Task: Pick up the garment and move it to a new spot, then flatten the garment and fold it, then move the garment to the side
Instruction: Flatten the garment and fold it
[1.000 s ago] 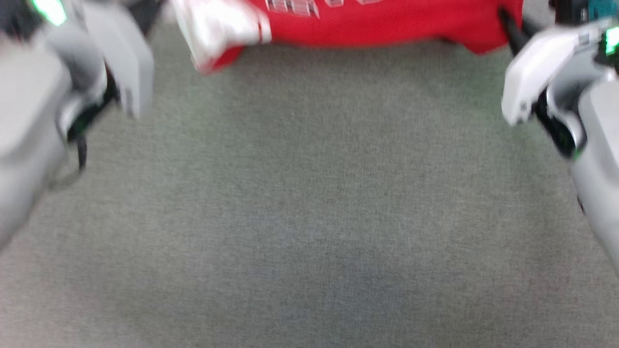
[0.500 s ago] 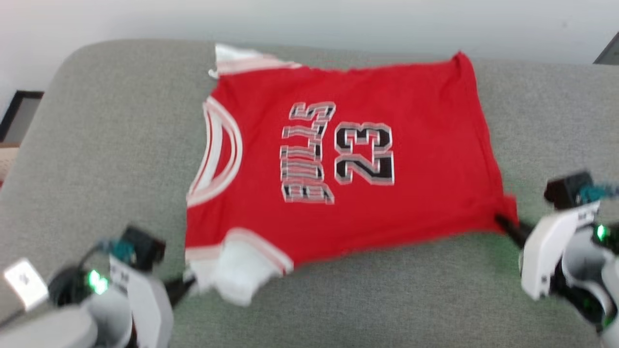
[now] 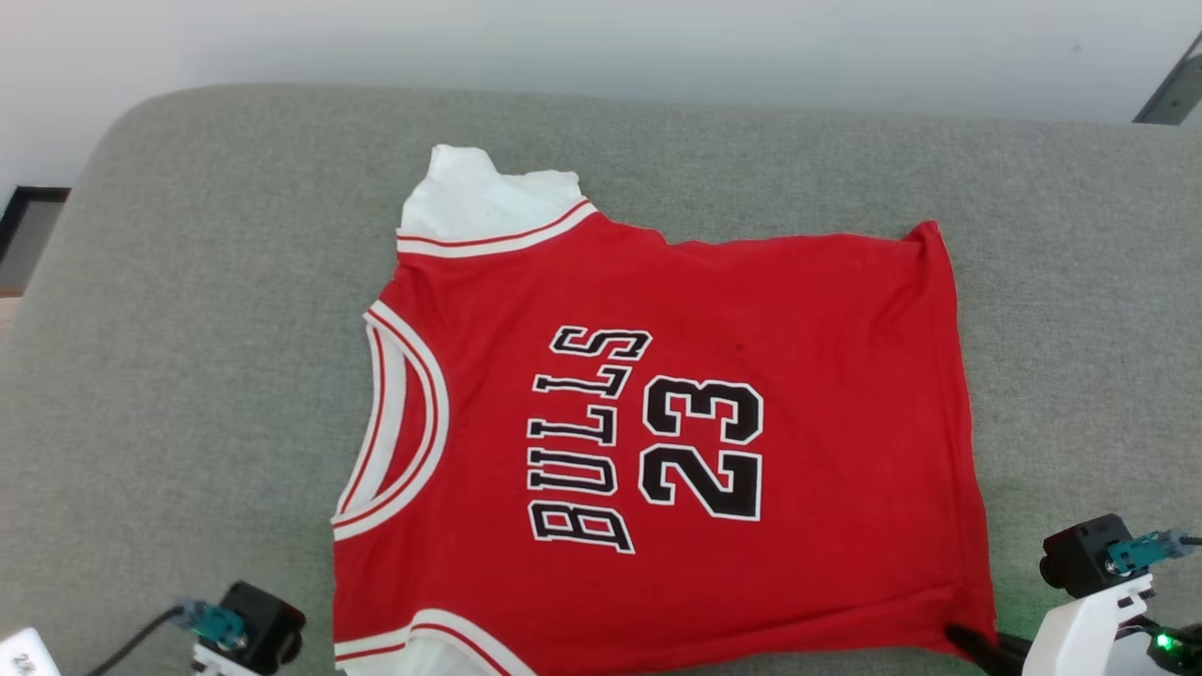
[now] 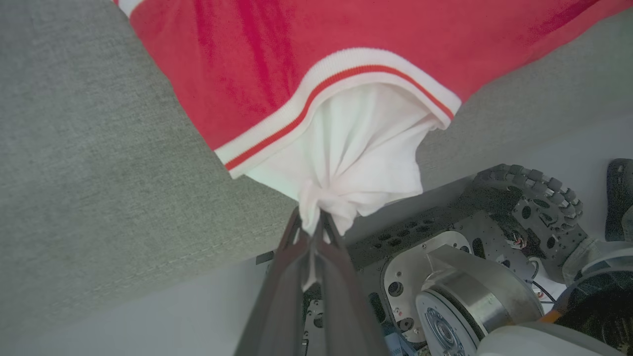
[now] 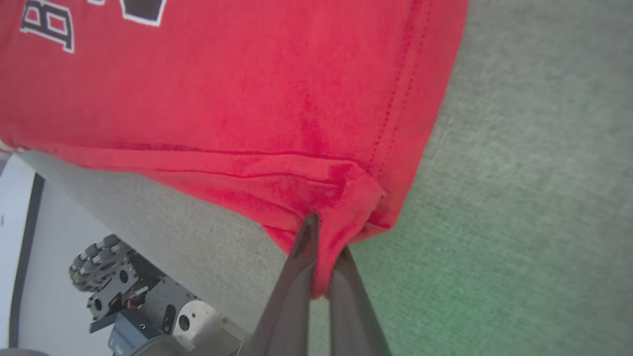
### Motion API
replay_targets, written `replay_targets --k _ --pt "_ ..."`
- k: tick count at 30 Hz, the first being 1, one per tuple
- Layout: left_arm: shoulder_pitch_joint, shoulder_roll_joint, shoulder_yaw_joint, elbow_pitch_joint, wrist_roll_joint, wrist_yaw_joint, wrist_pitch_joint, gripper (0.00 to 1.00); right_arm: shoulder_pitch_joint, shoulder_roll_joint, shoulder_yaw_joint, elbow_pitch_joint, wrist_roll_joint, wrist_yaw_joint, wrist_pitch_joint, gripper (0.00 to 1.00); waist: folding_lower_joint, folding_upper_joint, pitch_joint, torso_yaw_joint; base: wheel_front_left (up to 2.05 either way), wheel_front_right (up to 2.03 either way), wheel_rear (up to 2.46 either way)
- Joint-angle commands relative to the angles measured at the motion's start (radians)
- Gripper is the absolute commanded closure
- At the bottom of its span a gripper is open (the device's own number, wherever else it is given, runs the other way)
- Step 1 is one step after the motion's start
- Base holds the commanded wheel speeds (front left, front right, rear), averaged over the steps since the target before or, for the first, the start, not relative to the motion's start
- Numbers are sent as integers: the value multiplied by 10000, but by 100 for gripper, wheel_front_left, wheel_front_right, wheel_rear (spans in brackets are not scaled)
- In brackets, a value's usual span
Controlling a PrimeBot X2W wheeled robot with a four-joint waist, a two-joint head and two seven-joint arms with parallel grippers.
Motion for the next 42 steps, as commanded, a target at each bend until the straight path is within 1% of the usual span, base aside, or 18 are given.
replay_targets --k 1,4,8,11,14,17,21,24,27,29,32,36,37,38,39,41,42 --pt "-73 114 89 -76 110 94 -42 100 129 106 -228 -240 -146 -16 89 100 1 0 78 -79 0 0 0" --pt "-435 404 303 -248 371 166 -33 100 59 338 -645 -769 -411 -16 123 100 1 0 168 -167 0 0 0" --pt "-1283 831 739 -393 1073 145 141 100 -515 533 -993 -1247 -729 -16 158 100 1 0 265 -261 0 0 0" --pt "-2198 921 1121 -272 1864 -87 337 100 -1121 638 -1088 -1280 -982 -17 142 100 1 0 370 -293 0 0 0" --pt "-3123 663 1431 210 2544 -581 599 100 -1889 714 -1014 -1008 -1199 -17 99 100 1 0 520 -327 0 0 0" --pt "-3946 40 1584 1046 3016 -1269 852 100 -2689 769 -828 -445 -1383 -16 26 100 1 0 684 -358 0 0 0" --pt "-4758 -1067 1476 2658 3369 -2159 1196 100 -3689 907 -386 634 -1570 -17 -109 100 1 0 879 -437 0 0 0" --pt "-5101 -1935 1280 4011 3397 -2776 1384 100 -4358 1014 -9 1554 -1683 -17 -294 100 1 0 994 -520 0 0 0" --pt "-5275 -2669 1075 5355 3328 -3323 1489 100 -4891 1194 357 2457 -1615 -17 -510 100 1 0 1063 -589 0 0 0" --pt "-5297 -3162 943 6172 3194 -3587 1541 100 -5197 1257 600 2971 -1584 -16 -646 100 1 0 1096 -615 0 0 0" --pt "-5279 -3700 775 7273 2982 -3840 1666 100 -5536 1329 993 3605 -1495 -16 -765 100 1 0 1127 -642 0 0 0" --pt "-5133 -4304 670 8445 2308 -3992 2193 100 -5886 1402 1419 4208 -1244 -16 -871 100 1 0 1098 -653 0 0 0" --pt "-5084 -4436 676 8732 2082 -4005 2403 93 -5955 1380 1507 4342 -1206 -16 -878 100 1 0 1074 -647 0 0 0" --pt "-5066 -4539 624 8941 1961 -4009 2615 84 -6012 1362 1571 4446 -1190 -16 -872 100 1 0 1048 -644 0 0 0" --pt "-5086 -4638 603 9075 1834 -4030 2745 78 -6096 1340 1620 4551 -1164 -16 -888 100 1 0 1016 -637 0 0 0" --pt "-5155 -4814 781 9306 1492 -4044 2816 60 -6214 1305 1667 4702 -1109 -17 -935 100 1 0 926 -609 0 0 0" --pt "-5224 -4859 803 9376 1426 -4049 2863 42 -6260 1276 1704 4720 -1087 -17 -973 90 1 0 870 -589 0 0 0"
